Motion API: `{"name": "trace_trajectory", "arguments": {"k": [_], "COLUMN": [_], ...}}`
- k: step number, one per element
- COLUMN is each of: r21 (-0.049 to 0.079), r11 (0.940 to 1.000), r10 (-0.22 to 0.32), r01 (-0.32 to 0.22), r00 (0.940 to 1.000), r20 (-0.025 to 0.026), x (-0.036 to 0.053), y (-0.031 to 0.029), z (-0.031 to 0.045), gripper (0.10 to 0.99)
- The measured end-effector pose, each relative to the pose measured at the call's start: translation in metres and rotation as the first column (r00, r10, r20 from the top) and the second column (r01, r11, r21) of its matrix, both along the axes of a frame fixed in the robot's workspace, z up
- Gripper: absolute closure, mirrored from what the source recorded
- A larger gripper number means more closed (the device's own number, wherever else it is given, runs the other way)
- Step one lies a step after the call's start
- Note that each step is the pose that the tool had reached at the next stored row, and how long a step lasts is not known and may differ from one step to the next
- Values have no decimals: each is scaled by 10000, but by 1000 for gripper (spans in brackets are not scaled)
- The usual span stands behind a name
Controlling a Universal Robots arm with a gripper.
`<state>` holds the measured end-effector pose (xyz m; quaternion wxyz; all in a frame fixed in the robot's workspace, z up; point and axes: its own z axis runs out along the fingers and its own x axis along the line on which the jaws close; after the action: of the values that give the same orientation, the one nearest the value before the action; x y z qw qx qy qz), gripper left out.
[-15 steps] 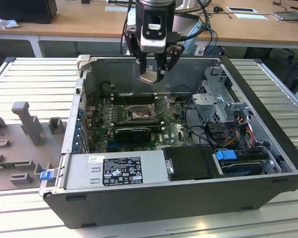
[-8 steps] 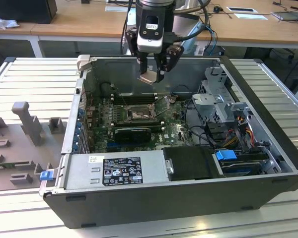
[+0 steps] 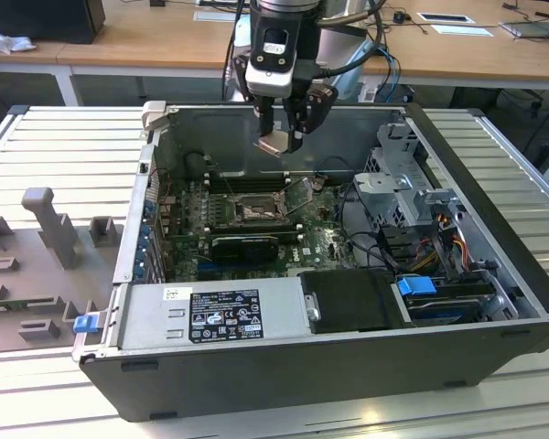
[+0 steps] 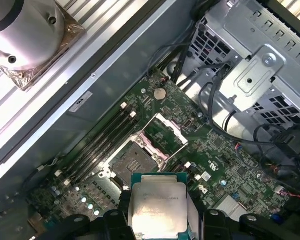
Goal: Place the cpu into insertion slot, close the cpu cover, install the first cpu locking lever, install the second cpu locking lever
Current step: 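Place the cpu into insertion slot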
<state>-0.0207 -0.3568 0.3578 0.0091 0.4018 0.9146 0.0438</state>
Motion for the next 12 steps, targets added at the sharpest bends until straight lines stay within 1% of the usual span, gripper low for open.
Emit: {"name": "trace_trajectory", "arguments": {"k": [4, 8, 10, 12], "r21": [-1, -1, -1, -1], "r11": [9992, 9953, 9922, 9900], "r10": [-404, -964, -1245, -1413], "r01": [404, 964, 1245, 1413], "r00": [9992, 9953, 9922, 9900], "r20": [0, 1, 0, 0], "x": [0, 0, 0, 0], "y": [0, 0, 0, 0], "z": [-1, -2, -2, -3], "gripper": [561, 561, 561, 561]}}
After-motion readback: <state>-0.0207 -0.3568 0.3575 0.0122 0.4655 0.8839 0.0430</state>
